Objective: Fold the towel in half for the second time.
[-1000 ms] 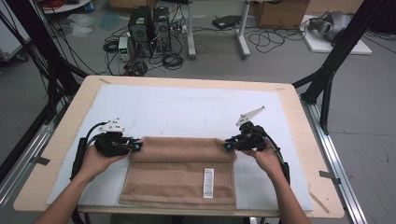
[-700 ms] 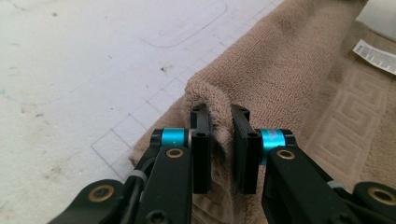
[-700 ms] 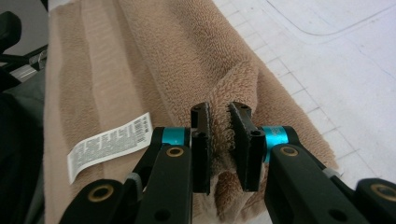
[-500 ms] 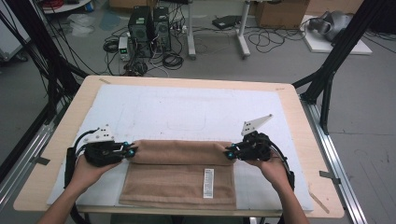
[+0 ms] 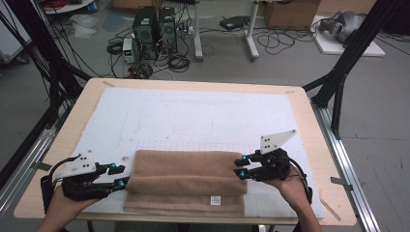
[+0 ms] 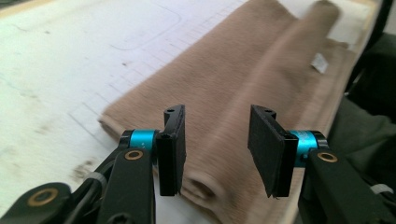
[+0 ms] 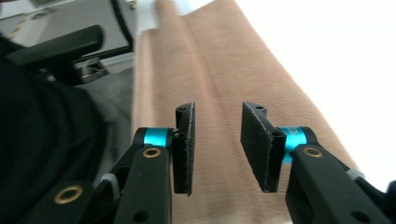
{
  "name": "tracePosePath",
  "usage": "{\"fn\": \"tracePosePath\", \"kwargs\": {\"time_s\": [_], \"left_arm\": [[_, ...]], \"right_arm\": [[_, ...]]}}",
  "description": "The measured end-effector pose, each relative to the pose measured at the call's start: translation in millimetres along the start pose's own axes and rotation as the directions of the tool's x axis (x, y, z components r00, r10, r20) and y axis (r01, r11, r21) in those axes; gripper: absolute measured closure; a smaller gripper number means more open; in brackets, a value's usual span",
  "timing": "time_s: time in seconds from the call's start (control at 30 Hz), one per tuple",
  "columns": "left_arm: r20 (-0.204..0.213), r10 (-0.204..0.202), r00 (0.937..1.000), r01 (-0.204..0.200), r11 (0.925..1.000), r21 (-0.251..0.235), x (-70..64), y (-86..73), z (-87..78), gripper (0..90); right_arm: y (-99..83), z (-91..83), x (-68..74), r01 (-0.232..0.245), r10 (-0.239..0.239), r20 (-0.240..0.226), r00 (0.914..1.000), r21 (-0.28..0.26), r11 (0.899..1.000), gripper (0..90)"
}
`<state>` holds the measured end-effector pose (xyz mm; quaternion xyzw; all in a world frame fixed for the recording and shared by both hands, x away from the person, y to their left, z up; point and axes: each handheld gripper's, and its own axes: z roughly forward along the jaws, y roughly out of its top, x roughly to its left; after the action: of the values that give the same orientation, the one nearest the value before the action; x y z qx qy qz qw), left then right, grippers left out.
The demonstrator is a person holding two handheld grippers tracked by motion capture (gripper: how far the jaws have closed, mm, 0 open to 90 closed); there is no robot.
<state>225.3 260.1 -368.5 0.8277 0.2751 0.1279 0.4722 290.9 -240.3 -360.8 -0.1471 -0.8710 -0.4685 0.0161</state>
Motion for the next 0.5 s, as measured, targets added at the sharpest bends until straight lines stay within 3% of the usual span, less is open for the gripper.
{"fn": "tracePosePath", "kwargs": {"time_s": [0.23, 0.3, 0.5], "left_arm": [[-0.027, -0.030, 0.9992, 0.031, 0.9994, 0.015, 21.0, 3.8, 32.7, 56.1], [-0.038, -0.046, 0.9982, 0.047, 0.9987, 0.021, 26.3, 2.4, 43.3, 55.8], [-0.103, -0.035, 0.9941, 0.041, 0.9974, 0.058, 39.2, 2.7, 65.2, 52.4]], "right_arm": [[-1.9, 16.9, -23.6, -0.072, 0.063, 0.127, 0.9899, 0.068, 0.995, 57.3], [-3.7, 23.6, -30.4, -0.091, 0.079, 0.139, 0.9871, 0.082, 0.992, 54.4], [-7.9, 35.0, -43.3, -0.139, 0.113, 0.204, 0.9724, 0.116, 0.984, 47.5]]}}
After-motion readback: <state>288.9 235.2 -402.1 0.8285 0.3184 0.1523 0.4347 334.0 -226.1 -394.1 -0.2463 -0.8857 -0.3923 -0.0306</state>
